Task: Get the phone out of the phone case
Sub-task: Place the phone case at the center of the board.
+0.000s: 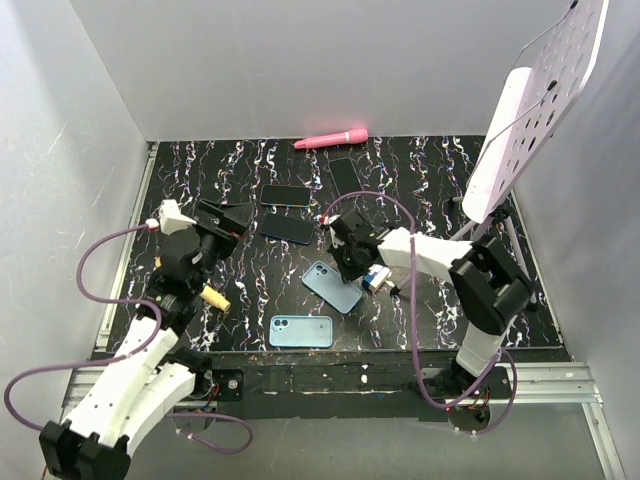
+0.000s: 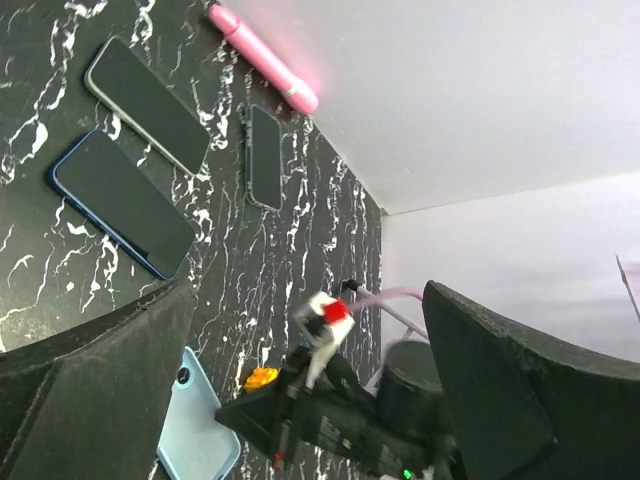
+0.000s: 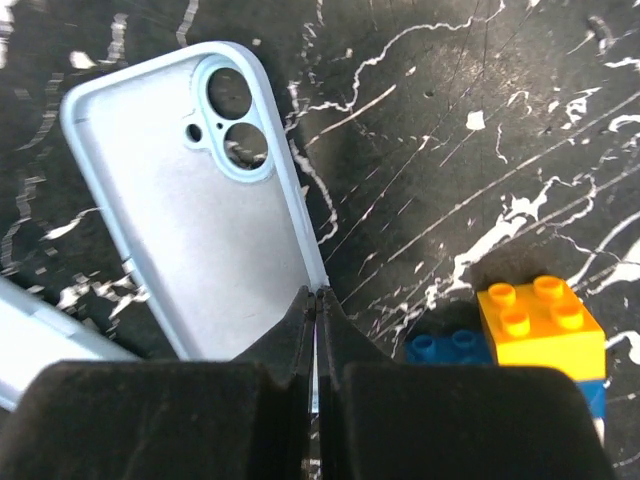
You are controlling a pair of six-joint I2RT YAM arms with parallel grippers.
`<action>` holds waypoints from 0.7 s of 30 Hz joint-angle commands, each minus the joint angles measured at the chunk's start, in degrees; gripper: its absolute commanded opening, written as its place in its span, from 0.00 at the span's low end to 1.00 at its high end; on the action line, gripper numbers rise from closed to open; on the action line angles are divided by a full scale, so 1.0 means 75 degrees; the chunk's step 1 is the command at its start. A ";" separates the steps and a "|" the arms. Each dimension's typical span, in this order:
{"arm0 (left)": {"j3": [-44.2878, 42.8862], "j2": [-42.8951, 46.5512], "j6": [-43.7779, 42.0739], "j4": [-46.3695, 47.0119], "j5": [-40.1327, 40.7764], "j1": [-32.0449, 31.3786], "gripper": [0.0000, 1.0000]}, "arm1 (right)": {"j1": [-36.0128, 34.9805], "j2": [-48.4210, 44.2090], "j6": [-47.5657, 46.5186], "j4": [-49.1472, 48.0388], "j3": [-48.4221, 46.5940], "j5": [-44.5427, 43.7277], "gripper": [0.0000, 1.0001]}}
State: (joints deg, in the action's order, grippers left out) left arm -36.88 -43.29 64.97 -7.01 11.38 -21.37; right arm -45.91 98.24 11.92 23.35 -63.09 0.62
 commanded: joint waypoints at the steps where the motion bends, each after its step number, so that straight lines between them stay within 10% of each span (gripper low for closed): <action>1: -0.0097 0.0708 -0.1348 -0.1033 -0.0286 0.0036 0.98 | -0.0125 0.0647 -0.0066 0.0085 -0.0447 -0.0586 0.02; 9: 0.0136 0.1541 -0.1608 -0.1585 -0.0626 0.0024 0.96 | -0.0125 0.1257 -0.0429 0.0343 -0.0717 -0.1184 0.26; 14: -0.0097 0.1588 -0.1865 -0.1691 -0.0533 0.0036 0.96 | -0.0230 0.1339 -0.0663 0.0320 -0.0670 -0.1723 0.01; 21: -0.0706 0.1331 -0.2509 -0.1925 -0.0263 0.0025 0.95 | -0.0628 0.0006 -0.1203 0.0506 -0.0740 -0.2404 0.01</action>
State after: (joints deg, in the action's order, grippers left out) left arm -37.76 -32.71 50.87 -19.84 7.90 -21.37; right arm -50.09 104.71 6.61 25.58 -68.31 -10.98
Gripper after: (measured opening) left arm 0.956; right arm 0.021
